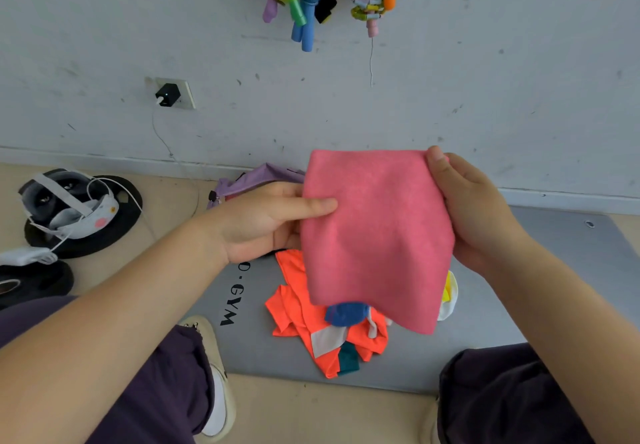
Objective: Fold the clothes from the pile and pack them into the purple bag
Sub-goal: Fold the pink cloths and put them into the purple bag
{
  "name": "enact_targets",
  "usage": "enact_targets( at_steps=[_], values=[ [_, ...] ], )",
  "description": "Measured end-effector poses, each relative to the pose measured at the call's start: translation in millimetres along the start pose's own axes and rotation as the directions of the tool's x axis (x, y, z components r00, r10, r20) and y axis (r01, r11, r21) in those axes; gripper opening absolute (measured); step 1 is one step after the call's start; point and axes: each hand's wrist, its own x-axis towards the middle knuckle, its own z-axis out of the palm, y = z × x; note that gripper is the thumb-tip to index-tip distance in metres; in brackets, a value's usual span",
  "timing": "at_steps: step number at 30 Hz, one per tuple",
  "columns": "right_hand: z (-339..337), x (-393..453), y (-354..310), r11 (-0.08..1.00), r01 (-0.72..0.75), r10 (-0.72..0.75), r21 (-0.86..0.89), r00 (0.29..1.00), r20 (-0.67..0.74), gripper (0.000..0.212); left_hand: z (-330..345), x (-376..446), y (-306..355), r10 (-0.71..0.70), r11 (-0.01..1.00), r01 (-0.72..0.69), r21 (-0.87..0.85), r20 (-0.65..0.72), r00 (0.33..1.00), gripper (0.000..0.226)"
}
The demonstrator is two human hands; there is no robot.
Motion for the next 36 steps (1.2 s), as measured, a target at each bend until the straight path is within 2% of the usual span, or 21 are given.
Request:
enact_targets(
  at_steps=[2,4,7,9,11,12,14,17,19,20,22,24,26,28,30,31,32,33,34,35,36],
  values=[
    [-1,2,2,0.999,-0.046,0.047,-0.022,0.998,0.045,0.039,2,3,-2,0.026,0.998,-0.031,-0.052,-0.081,0.996,0.018],
    [-3,4,6,0.99,-0.123,0.133,-0.064,0.974,0.185,0.065,-2,5,-1,0.073,0.991,-0.091,-0.097,-0.168,0.983,0.021],
    [-6,1,10,0.988,-0.11,0.141,-0.107,0.925,0.352,0.075,-7,6,0,0.102,0.995,-0.096,0.035,-0.285,0.953,0.033],
    [-6,0,9,0.991,-0.042,0.086,-0.126,0.926,0.367,0.058,-7,9,-2,0.122,0.982,-0.048,0.182,-0.421,0.899,0.043],
    [-4,1,8,0.991,-0.001,0.044,-0.132,0.947,0.317,0.029,-6,12,-4,0.176,0.969,-0.049,0.241,-0.537,0.825,0.048],
    [-3,1,7,0.992,-0.003,0.041,-0.13,0.957,0.286,0.02,-6,13,-4,0.197,0.967,-0.066,0.247,-0.554,0.809,0.051],
    [-2,1,9,0.989,-0.017,0.055,-0.146,0.964,0.261,0.026,-8,11,-4,0.216,0.958,-0.09,0.271,-0.484,0.848,0.063],
    [-3,1,11,0.952,0.0,0.09,-0.307,0.956,0.279,0.047,-10,9,-6,0.294,0.83,-0.059,0.554,-0.345,0.891,0.061],
    [-2,2,11,0.885,0.082,0.044,-0.458,0.965,0.258,0.039,-10,10,-6,0.373,0.727,-0.045,0.685,-0.339,0.864,0.047],
    [-2,3,10,0.861,0.124,0.005,-0.493,0.968,0.253,0.03,-11,10,-5,0.395,0.71,-0.048,0.703,-0.341,0.853,0.038],
    [-6,5,9,0.857,0.157,-0.024,-0.491,0.964,0.267,0.017,-15,9,-1,0.358,0.755,-0.043,0.654,-0.356,0.863,0.024],
    [-12,7,8,0.883,0.141,0.01,-0.448,0.948,0.319,0.03,-23,7,3,0.236,0.847,-0.034,0.53,-0.319,0.918,0.026],
    [-17,6,5,0.943,0.067,0.07,-0.325,0.918,0.391,0.042,-28,3,5,0.113,0.934,-0.04,0.355,-0.187,0.976,0.027],
    [-17,4,4,0.982,-0.04,0.118,-0.184,0.891,0.438,0.041,-32,3,4,0.056,0.98,-0.042,0.193,-0.067,0.996,0.037],
    [-15,3,5,0.99,-0.073,0.117,-0.119,0.899,0.422,0.037,-32,6,2,0.067,0.973,-0.042,0.227,-0.102,0.992,0.034],
    [-13,3,6,0.99,-0.046,0.093,-0.132,0.923,0.373,0.034,-32,10,0,0.107,0.944,-0.04,0.329,-0.189,0.976,0.029],
    [-10,4,8,0.984,0.012,0.041,-0.178,0.956,0.29,0.031,-31,12,-3,0.183,0.89,-0.022,0.456,-0.311,0.933,0.025],
    [-7,4,10,0.961,0.096,-0.046,-0.258,0.98,0.193,0.029,-28,15,-6,0.274,0.842,-0.001,0.539,-0.427,0.862,0.024],
    [-2,5,12,0.913,0.191,-0.161,-0.361,0.981,0.111,0.029,-24,17,-9,0.32,0.844,-0.016,0.536,-0.479,0.817,0.023],
    [4,6,14,0.844,0.275,-0.278,-0.461,0.959,0.064,0.027,-17,19,-9,0.29,0.894,-0.061,0.444,-0.468,0.835,0.026],
    [13,5,14,0.775,0.347,-0.372,-0.528,0.926,0.062,0.025,-9,21,-5,0.2,0.954,-0.087,0.286,-0.394,0.897,0.032]
  ],
)
